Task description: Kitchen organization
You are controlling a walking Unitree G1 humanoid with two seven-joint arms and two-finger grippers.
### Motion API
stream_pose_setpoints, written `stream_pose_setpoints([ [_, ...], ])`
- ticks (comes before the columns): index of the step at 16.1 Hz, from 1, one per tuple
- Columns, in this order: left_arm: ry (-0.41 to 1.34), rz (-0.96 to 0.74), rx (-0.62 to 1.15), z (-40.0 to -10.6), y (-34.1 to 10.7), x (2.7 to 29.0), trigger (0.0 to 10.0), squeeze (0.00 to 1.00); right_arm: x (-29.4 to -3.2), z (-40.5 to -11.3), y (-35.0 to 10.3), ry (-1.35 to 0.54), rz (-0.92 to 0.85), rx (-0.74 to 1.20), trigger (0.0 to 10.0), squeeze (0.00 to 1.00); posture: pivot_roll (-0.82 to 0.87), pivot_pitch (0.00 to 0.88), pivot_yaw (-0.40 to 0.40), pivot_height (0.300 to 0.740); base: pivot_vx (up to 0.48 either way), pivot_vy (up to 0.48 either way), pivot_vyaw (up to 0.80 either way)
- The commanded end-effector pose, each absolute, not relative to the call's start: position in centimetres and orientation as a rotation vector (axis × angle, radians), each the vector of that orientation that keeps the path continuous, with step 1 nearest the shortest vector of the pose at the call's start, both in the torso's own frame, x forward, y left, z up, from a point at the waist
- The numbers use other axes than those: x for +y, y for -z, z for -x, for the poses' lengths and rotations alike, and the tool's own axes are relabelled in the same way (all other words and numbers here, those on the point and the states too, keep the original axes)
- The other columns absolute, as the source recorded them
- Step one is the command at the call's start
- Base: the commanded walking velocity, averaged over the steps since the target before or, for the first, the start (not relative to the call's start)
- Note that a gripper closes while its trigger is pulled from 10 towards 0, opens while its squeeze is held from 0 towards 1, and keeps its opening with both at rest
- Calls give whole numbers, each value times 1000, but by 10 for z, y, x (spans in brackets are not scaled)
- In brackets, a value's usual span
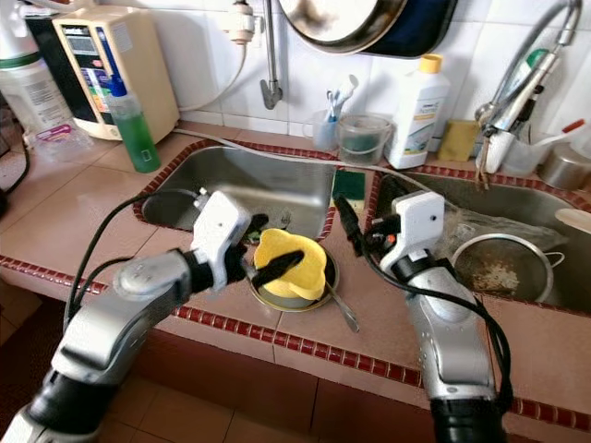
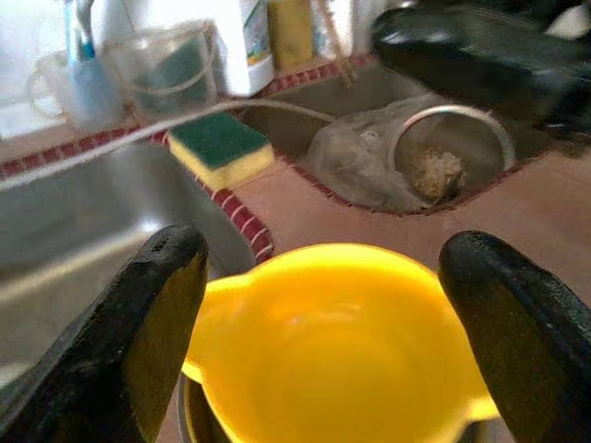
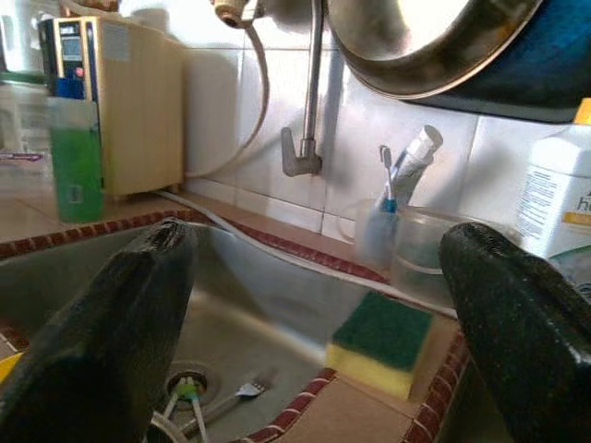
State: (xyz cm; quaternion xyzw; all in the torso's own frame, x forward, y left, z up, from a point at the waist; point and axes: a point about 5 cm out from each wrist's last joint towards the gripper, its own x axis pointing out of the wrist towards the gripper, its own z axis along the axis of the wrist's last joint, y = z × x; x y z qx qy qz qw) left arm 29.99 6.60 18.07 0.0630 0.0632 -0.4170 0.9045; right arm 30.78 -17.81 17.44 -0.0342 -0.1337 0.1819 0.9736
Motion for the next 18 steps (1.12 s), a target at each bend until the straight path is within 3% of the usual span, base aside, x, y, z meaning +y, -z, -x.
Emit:
stream_pose_setpoints([
  [1, 765, -124, 189, -310, -178, 72, 10000, 0, -172, -303, -181, -412, 61, -295, 10000, 0, -173, 17, 52, 740, 0, 0, 0],
  [8, 561, -105, 346, -331, -172, 83, 10000, 0, -168, -292, -184, -507, 4, -289, 10000, 0, -180, 9, 53, 740, 0, 0, 0],
  [18, 614, -102, 480, -323, -165, 86, 10000, 0, -189, -256, -166, -622, -67, -114, 10000, 0, -196, 0, 64, 740, 0, 0, 0],
])
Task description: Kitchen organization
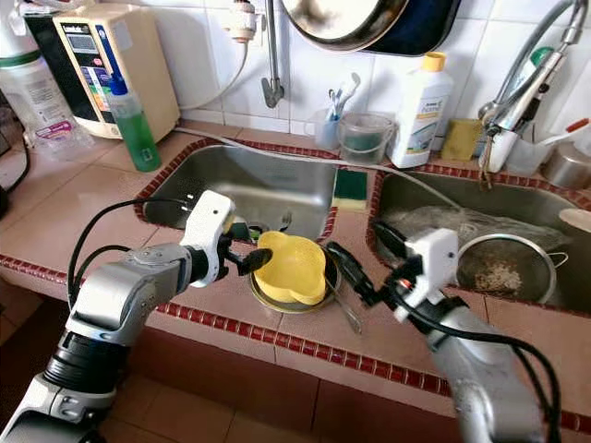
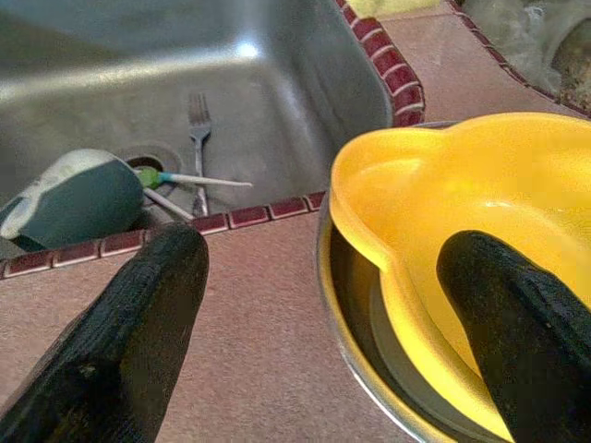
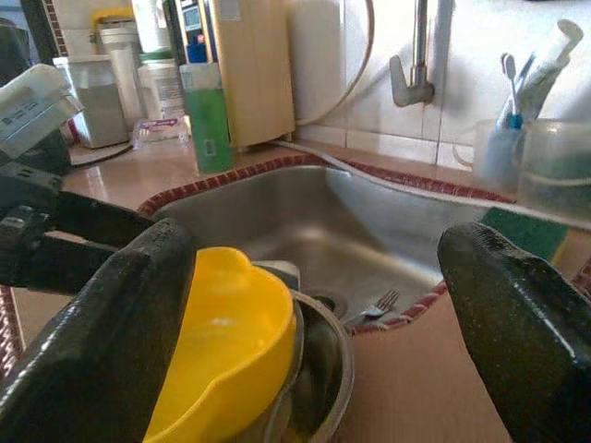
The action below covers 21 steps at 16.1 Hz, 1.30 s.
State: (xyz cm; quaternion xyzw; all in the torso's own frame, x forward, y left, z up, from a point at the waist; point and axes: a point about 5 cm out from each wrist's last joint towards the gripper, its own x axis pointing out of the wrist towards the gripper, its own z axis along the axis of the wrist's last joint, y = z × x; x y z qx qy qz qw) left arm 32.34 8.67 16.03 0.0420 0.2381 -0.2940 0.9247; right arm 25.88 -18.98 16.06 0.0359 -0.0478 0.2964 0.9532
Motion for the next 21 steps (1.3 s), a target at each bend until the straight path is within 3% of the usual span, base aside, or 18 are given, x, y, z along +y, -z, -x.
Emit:
stream_pose_setpoints([
  [1, 619, -108, 484, -323, -165, 85, 10000, 0, -192, -254, -166, -619, -75, -108, 10000, 0, -200, 0, 67, 740, 0, 0, 0],
  [21, 682, -164, 665, -330, -169, 72, 10000, 0, -190, -238, -163, -591, -93, -75, 10000, 0, -228, 34, 127, 740, 0, 0, 0],
])
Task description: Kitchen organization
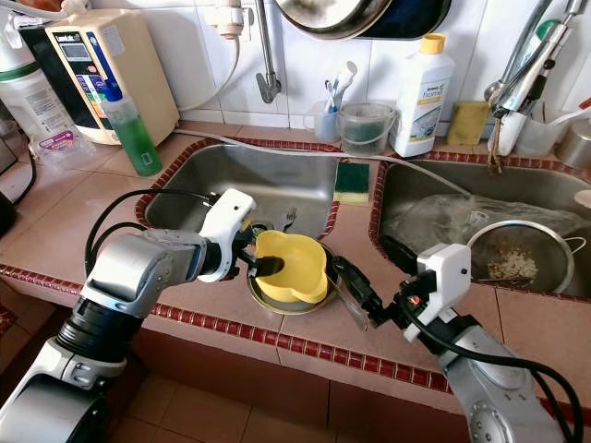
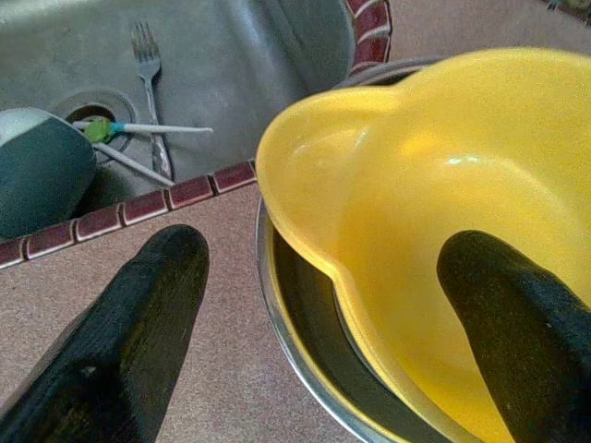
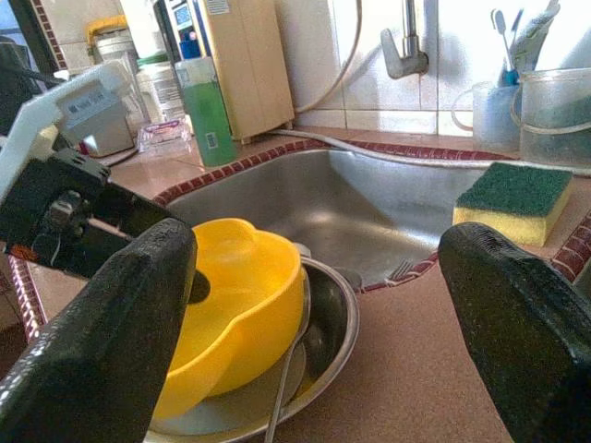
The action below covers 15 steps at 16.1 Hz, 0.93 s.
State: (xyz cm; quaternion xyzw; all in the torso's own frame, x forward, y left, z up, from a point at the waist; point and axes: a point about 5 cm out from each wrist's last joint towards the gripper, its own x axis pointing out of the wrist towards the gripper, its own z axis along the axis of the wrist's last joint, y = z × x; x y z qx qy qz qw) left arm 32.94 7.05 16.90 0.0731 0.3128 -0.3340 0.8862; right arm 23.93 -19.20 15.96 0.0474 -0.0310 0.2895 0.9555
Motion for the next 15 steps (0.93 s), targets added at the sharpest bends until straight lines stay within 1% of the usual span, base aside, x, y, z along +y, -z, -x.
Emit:
stream_pose_setpoints([
  [1, 687, -164, 668, -330, -169, 72, 4588, 0, -189, -239, -164, -590, -93, -77, 10000, 0, -228, 35, 129, 740, 0, 0, 0],
  [2, 694, -168, 668, -329, -169, 71, 3255, 0, -189, -239, -164, -588, -94, -78, 10000, 0, -227, 36, 130, 740, 0, 0, 0],
  [3, 705, -178, 662, -328, -170, 71, 0, 0, -188, -239, -164, -586, -95, -80, 10000, 0, -227, 37, 131, 740, 0, 0, 0],
  [6, 713, -179, 662, -327, -170, 71, 0, 0, -188, -237, -163, -587, -102, -71, 10000, 0, -224, 43, 132, 740, 0, 0, 0],
  [15, 726, -201, 649, -328, -172, 71, 0, 0, -177, -222, -145, -716, -88, 74, 10000, 0, -219, 46, 137, 740, 0, 0, 0],
])
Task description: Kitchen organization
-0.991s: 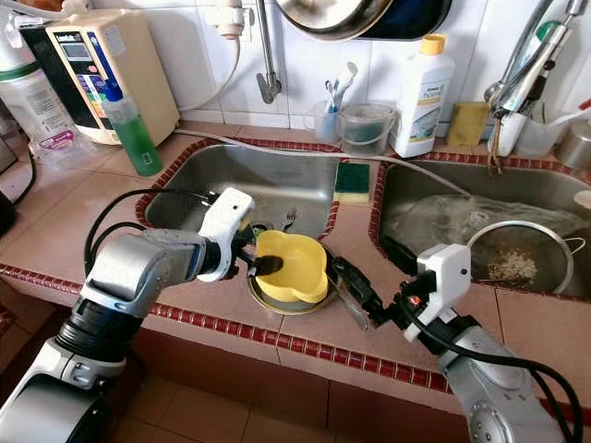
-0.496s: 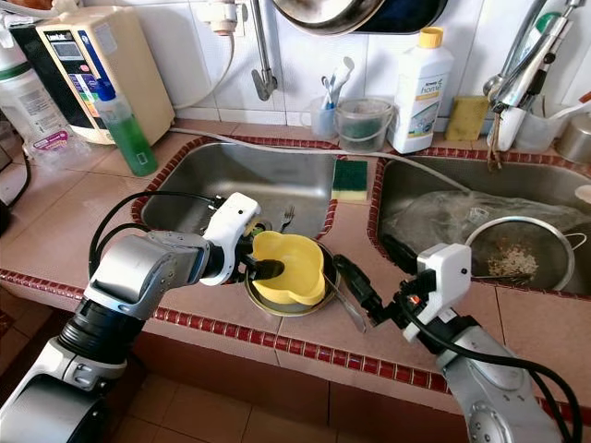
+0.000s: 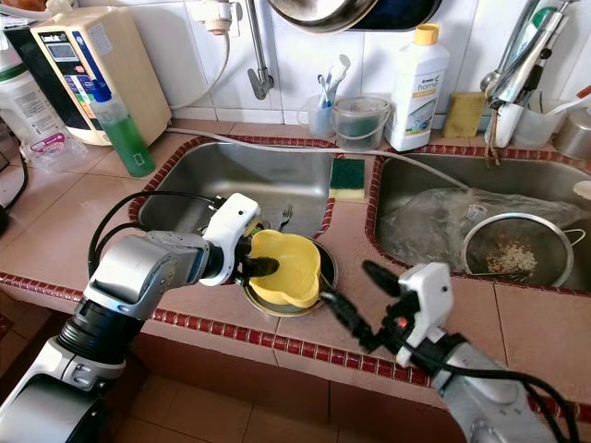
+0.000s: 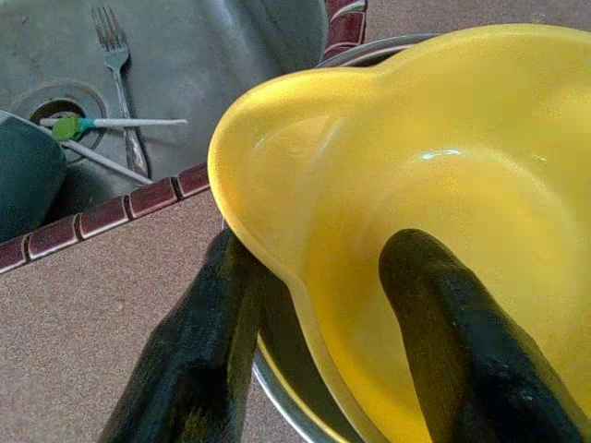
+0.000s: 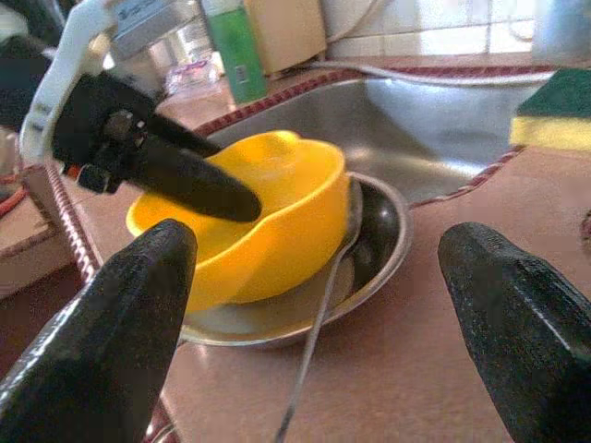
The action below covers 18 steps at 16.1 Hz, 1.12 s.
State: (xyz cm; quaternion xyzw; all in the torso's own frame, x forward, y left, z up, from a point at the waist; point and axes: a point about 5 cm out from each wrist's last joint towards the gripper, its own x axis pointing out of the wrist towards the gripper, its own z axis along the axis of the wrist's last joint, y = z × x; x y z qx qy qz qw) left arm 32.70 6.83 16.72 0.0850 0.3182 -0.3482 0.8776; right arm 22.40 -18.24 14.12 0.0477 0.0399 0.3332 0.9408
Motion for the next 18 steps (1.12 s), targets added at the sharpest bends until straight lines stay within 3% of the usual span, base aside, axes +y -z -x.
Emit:
stream_pose_setpoints([
  [1, 726, -201, 648, -328, -172, 71, 0, 0, -177, -222, -145, -719, -90, 74, 10000, 0, -219, 45, 139, 740, 0, 0, 0],
  [18, 724, -201, 608, -329, -176, 68, 0, 0, -174, -225, -147, -743, -57, 49, 10000, 0, -220, 15, 136, 740, 0, 0, 0],
])
